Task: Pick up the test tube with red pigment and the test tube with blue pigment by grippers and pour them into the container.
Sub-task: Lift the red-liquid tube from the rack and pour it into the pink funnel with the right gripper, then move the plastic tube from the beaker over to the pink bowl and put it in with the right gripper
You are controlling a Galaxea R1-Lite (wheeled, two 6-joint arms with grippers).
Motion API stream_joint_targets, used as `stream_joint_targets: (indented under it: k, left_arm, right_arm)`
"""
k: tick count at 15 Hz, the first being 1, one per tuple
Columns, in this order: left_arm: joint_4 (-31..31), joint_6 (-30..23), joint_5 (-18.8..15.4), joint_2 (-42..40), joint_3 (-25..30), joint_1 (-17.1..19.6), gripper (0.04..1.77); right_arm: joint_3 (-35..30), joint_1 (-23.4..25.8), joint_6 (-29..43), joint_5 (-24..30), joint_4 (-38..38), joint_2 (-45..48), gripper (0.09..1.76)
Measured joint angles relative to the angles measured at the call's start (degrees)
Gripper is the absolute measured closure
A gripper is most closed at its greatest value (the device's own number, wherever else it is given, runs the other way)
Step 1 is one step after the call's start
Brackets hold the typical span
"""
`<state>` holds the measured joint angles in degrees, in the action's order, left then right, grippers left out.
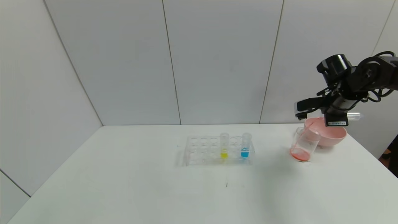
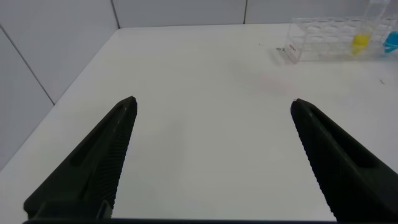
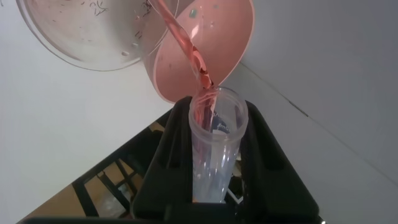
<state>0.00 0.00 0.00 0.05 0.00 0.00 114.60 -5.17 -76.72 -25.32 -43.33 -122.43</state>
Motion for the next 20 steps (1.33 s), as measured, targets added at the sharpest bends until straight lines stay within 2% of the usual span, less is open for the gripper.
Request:
stream_joint_targets:
  k: [10, 18, 20]
  left_arm:
    - [0.02, 0.00, 0.00, 0.00, 0.00, 0.00, 0.05]
    - [0.00, 0.00, 0.00, 0.00, 0.00, 0.00, 0.05]
    - [0.00, 0.00, 0.00, 0.00, 0.00, 0.00, 0.05]
  right_arm:
    - [0.00, -4.19, -0.72, -11.06, -4.73, 0.71, 1.35]
    - [0.00, -4.78, -0.50, -11.30, -5.30, 0.96, 1.35]
    - [0.00, -4.50, -0.44, -9.74, -5.21, 1.67, 1.35]
